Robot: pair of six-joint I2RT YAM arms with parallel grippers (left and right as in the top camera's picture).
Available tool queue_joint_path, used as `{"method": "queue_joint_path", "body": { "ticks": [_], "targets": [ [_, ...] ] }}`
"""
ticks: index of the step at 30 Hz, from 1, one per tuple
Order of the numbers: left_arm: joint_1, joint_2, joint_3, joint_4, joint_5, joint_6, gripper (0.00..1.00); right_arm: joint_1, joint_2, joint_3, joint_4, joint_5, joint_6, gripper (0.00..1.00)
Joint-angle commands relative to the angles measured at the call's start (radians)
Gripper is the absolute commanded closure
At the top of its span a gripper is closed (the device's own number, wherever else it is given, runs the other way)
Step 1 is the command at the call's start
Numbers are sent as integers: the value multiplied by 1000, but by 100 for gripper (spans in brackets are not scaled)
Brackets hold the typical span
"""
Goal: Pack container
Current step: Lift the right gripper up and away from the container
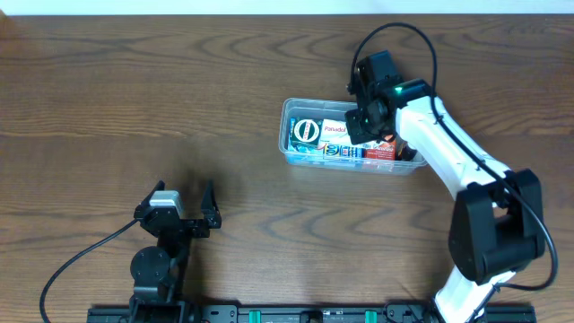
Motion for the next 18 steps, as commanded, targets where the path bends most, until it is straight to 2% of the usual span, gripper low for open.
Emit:
{"method": "queue_joint_path", "body": {
  "ticks": [1,14,18],
  "targets": [
    [-6,-1,-14,-40,-8,13,2,-3,35,-21,7,22,24,99],
    [-6,-1,-14,-40,-8,13,2,-2,76,-23,30,31,38,99],
    [-6,-1,-14,-40,-8,13,2,-3,38,34,15,2,37,99]
  ]
}}
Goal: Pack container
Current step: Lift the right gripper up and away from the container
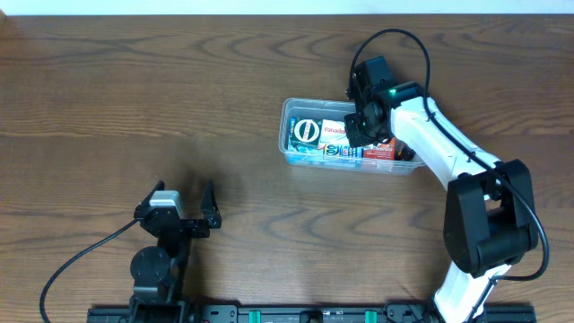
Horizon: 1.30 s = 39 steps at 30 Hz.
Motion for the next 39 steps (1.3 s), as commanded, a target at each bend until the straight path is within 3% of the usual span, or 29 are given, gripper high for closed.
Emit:
{"method": "queue_joint_path", "body": {
  "ticks": [1,9,29,34,39],
  "targets": [
    [-6,-1,-14,-40,-8,13,2,-3,-16,62,-14,-8,18,99],
    [-6,-1,-14,-40,-8,13,2,-37,-243,226,-86,-8,14,99],
    [-6,-1,-14,-40,-8,13,2,-88,-1307,224,-484,-1,-8,98],
    [-6,-1,-14,-40,-8,13,2,-88,-1511,224,-586,0,0,91],
    [-6,-1,-14,-40,-8,13,2,-88,-1640,225,-661,26,0,93]
  ]
}}
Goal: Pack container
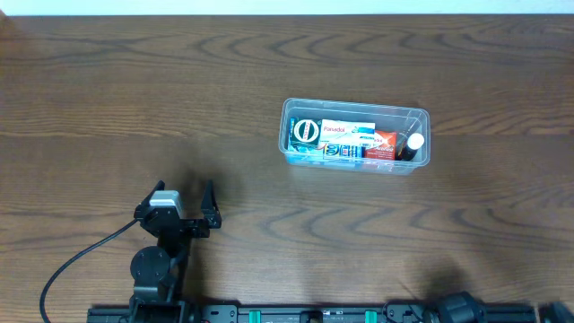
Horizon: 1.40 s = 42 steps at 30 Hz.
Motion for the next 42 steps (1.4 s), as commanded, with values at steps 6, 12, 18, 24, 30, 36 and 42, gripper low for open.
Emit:
{"method": "queue_joint_path", "body": {
  "ticks": [6,12,18,24,30,36,42],
  "targets": [
    [-6,-1,-14,-40,-8,13,2,-5,-153,-8,-110,108,39,93],
    [-6,-1,-14,-40,-8,13,2,-5,-198,-8,-163,108,40,98],
    [-6,-1,-14,-40,-8,13,2,-5,-266,-6,-201,105,51,98],
    [-6,-1,-14,-40,-8,13,2,-3,-336,19,-204,119,63,97],
    [-6,-1,-14,-40,-8,13,2,-3,-338,12,-197,129,63,90],
    [-6,-1,-14,-40,-8,13,2,-3,-338,-86,-113,127,73,1],
    [-6,-1,-14,-40,-8,13,2,-3,-338,-293,65,93,116,1]
  ]
}}
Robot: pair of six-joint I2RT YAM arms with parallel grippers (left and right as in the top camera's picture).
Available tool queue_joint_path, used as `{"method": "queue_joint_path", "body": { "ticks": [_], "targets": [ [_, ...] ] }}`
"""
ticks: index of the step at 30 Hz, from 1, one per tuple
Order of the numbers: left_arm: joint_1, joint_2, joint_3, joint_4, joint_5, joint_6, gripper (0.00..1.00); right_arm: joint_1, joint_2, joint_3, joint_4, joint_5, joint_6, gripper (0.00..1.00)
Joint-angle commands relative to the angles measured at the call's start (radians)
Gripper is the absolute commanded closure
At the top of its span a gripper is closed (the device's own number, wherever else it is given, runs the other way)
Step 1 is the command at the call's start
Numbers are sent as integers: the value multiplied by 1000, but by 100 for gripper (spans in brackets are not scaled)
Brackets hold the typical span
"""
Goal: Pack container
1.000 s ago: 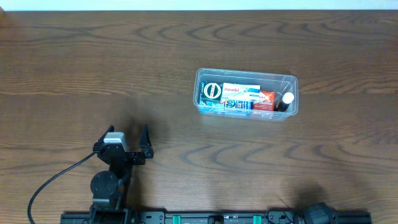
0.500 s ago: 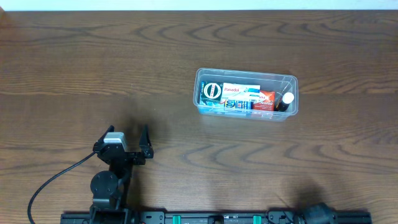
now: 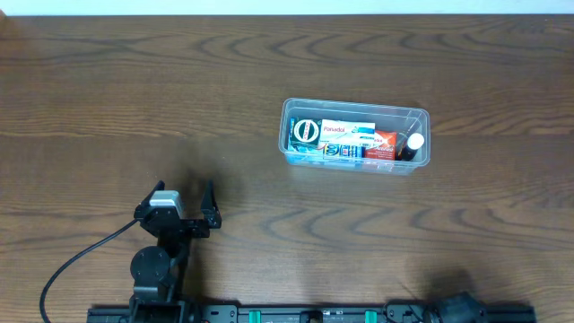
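Observation:
The clear plastic container [image 3: 289, 115] stands right of the table's middle. Packed in it are a round green-and-black item [image 3: 306, 132], a white Panadol box [image 3: 348, 130], a blue pack [image 3: 334, 152], a red box [image 3: 384, 142] and a small dark bottle with a white cap [image 3: 413, 144]. My left gripper [image 3: 185, 197] rests near the front left, far from the container, open and holding nothing. Only a dark part of the right arm [image 3: 457, 306] shows at the bottom edge. Its gripper is out of view.
A black cable [image 3: 85, 253] curves from the left arm's base toward the front left. A rail [image 3: 296, 314] runs along the table's front edge. Brown wood table [image 3: 108, 99] stretches around the container.
Nothing has visibly changed on the table. The right arm stays withdrawn at the bottom edge, and the left arm has not moved.
My right gripper was down inside the container over the boxes at the first two moments. By the third moment the arm was gone from over the table and the container lay uncovered with its items in it, as now. The left arm never moved.

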Motion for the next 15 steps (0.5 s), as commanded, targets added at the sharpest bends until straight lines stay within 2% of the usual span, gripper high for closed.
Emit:
{"method": "queue_joint_path", "body": {
  "ticks": [1,10,15],
  "targets": [
    [-6,-1,-14,-40,-8,13,2,-3,5,-122,96,-32,32,1],
    [-6,-1,-14,-40,-8,13,2,-3,5,-525,530,-171,33,1],
    [-6,-1,-14,-40,-8,13,2,-3,5,-735,704,-192,39,1]
  ]
}}
